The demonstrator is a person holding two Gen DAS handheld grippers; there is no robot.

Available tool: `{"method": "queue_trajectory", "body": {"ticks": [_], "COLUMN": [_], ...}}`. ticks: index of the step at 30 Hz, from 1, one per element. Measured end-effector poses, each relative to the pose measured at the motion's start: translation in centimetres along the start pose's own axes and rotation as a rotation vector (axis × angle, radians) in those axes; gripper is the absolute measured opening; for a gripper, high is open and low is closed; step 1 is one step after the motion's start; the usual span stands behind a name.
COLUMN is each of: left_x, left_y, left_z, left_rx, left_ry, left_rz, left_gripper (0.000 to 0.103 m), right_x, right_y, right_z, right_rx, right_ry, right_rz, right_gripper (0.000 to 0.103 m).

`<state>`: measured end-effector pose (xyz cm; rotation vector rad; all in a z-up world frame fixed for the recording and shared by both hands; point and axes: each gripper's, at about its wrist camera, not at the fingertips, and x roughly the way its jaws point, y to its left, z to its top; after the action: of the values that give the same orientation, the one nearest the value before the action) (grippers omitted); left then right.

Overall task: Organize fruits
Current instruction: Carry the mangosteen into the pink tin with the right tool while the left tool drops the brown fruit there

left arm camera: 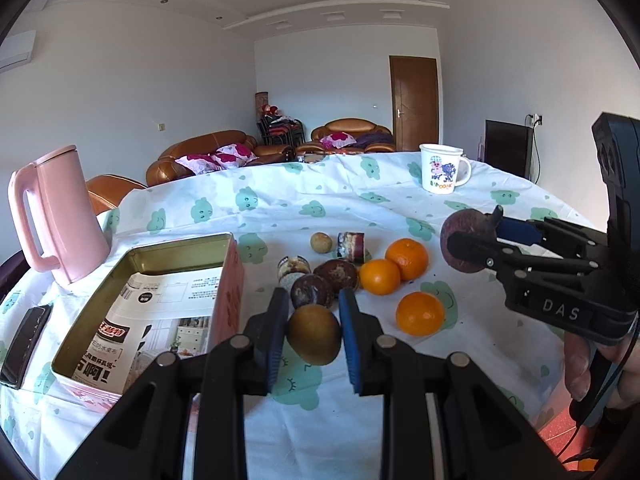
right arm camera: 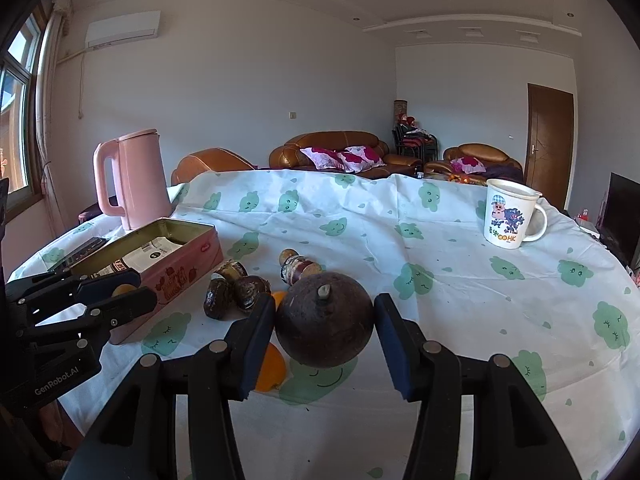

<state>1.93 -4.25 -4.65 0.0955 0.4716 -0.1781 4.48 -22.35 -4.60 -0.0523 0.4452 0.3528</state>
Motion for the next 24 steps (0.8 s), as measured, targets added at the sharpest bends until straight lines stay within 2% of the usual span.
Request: {"method": "queue_trajectory", "body": {"ticks": [8, 17, 24], "left_x": [-1.4, -1.2, -0.7], "left_y": [2.6, 7.0, 10.3], "left_z": [0.9, 1.2, 1.2], "left_rx": [-0.043, -0.118, -0.169], "left_ry": [-0.041, -0.042, -0.031], "left_rz": [0.038, 0.091, 0.102], "left_gripper": [0.027, 0.027, 0.027], "right_x": [0.4, 2.1, 4.2], "right_y": [2.0, 5.9, 8.7], "right_z": [2.0, 4.6, 6.0], "right_rx": [-0.030, -0.081, -0.108], "right_ry": [-0.012, -0.014, 0.015], "right_rz": [0.063, 0.149, 0.209], "right_gripper": [0.053, 0.053, 0.053]}}
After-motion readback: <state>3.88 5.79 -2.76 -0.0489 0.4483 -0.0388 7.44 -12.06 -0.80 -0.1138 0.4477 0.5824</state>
